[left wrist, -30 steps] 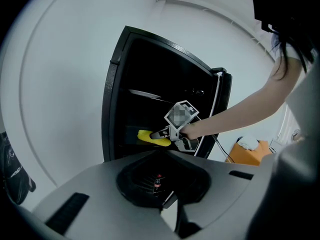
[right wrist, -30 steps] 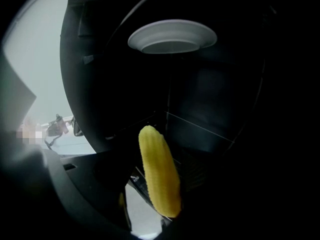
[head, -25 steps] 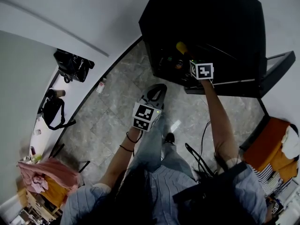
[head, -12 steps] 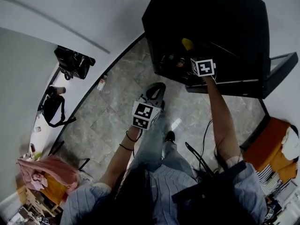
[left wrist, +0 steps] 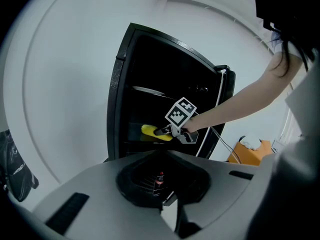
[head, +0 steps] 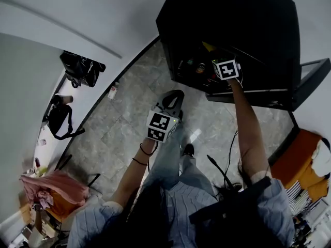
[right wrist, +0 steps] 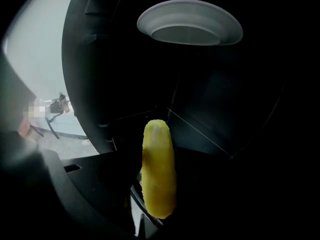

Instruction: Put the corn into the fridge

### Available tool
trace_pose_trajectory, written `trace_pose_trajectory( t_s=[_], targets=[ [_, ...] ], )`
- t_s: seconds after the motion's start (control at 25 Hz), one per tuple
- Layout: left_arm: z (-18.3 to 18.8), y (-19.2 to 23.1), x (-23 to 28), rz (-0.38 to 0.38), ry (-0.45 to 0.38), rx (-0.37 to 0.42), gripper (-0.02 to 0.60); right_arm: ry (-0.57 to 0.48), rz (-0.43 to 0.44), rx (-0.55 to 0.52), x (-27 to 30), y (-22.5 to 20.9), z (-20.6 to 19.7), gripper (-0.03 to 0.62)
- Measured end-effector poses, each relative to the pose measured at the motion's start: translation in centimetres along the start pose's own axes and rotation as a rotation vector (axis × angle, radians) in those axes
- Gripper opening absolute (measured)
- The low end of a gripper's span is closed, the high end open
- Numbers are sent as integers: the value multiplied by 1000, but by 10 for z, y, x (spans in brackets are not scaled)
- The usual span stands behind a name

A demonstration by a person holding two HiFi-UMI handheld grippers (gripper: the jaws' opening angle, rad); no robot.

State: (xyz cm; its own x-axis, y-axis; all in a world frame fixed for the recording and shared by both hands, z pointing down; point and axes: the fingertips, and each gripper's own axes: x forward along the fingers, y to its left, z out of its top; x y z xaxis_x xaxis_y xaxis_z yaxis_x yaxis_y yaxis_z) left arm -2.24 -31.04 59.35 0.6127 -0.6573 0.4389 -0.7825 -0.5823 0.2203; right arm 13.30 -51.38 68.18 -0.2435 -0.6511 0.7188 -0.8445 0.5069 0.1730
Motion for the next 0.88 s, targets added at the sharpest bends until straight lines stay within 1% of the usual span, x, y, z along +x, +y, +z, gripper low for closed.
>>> trace_pose_trajectory(
  t_s=[0.08,0.24,0.44,0.6,0.76,0.88],
  targets=[
    [-1,0,0,1,4,-1,20,-6,-4,14,0,-2,0,212],
    [-3,0,-1,0,11,2,20,-16,-1,75,-2,-1,-1,212],
    [0,0,-3,9,8,3,19,-57,4,92,-14,3,9,212],
    [2,-4,-6,7,6,8,20,-128,-6,181,-30,9,18,212],
    [8,-10,-9,4,-4,18,19,-165,22,225,-48,23,20,212],
    [11,-14,-13,7,-11,21,20,-211,55,297,-63,34,24,212]
  ],
)
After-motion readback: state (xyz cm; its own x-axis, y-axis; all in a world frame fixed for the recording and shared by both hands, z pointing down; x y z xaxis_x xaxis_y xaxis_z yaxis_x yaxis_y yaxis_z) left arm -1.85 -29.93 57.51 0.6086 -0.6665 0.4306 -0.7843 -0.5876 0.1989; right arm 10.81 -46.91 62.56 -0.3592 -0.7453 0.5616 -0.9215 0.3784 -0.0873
